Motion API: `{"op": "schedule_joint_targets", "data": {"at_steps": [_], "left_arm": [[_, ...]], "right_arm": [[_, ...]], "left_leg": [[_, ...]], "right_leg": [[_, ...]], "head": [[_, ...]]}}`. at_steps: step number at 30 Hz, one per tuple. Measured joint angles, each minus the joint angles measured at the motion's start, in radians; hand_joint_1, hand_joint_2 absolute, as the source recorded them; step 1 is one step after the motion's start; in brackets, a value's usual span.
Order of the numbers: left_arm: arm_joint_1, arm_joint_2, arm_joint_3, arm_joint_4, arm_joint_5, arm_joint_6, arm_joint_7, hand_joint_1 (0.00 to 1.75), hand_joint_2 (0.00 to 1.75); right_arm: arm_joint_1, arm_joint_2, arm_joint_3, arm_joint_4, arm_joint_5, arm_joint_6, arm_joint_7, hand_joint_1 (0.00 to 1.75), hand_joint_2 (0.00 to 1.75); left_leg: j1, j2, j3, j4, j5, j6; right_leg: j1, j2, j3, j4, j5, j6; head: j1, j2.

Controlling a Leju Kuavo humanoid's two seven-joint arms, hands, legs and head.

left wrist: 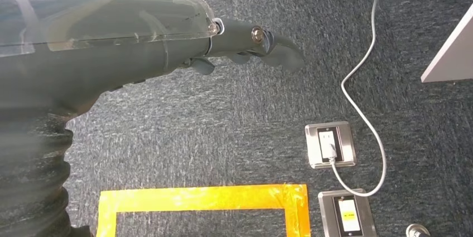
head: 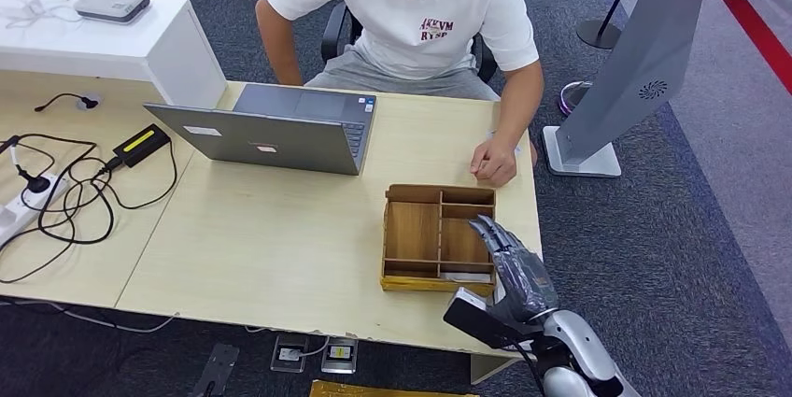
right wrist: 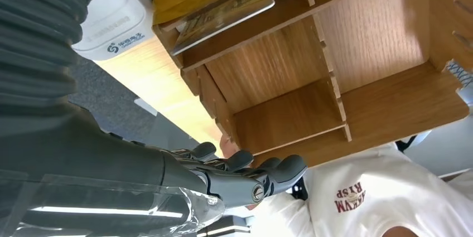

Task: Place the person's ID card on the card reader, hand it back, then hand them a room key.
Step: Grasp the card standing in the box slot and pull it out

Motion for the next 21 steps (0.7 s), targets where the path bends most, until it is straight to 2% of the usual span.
{"op": "schedule_joint_targets", "data": {"at_steps": [14,15,18,19,21], "left_arm": [[0.000,0.000,-0.008,-0.013,0.027,0.013,0.000,0.00,1.75],[0.000,0.000,-0.010,-0.014,0.028,0.014,0.000,0.00,1.75],[0.000,0.000,-0.013,-0.017,0.032,0.016,0.000,0.00,1.75],[0.000,0.000,-0.014,-0.018,0.033,0.016,0.000,0.00,1.75],[0.000,0.000,-0.017,-0.020,0.034,0.017,0.000,0.00,1.75]], "right_arm": [[-0.005,0.000,0.021,0.000,-0.008,0.062,-0.008,0.00,1.75],[-0.006,0.000,0.022,0.000,-0.009,0.065,-0.008,0.38,1.75],[-0.007,0.000,0.026,0.000,-0.013,0.074,-0.007,1.67,1.75],[-0.007,0.000,0.027,0.000,-0.015,0.076,-0.007,1.73,1.75],[-0.008,0.000,0.028,0.000,-0.018,0.080,-0.006,1.75,1.75]], "left_leg": [[0.000,0.000,0.000,0.000,0.000,0.000],[0.000,0.000,0.000,0.000,0.000,0.000],[0.000,0.000,0.000,0.000,0.000,0.000],[0.000,0.000,0.000,0.000,0.000,0.000],[0.000,0.000,0.000,0.000,0.000,0.000]], "right_leg": [[0.000,0.000,0.000,0.000,0.000,0.000],[0.000,0.000,0.000,0.000,0.000,0.000],[0.000,0.000,0.000,0.000,0.000,0.000],[0.000,0.000,0.000,0.000,0.000,0.000],[0.000,0.000,0.000,0.000,0.000,0.000]], "head": [[0.000,0.000],[0.000,0.000],[0.000,0.000],[0.000,0.000],[0.000,0.000]]}}
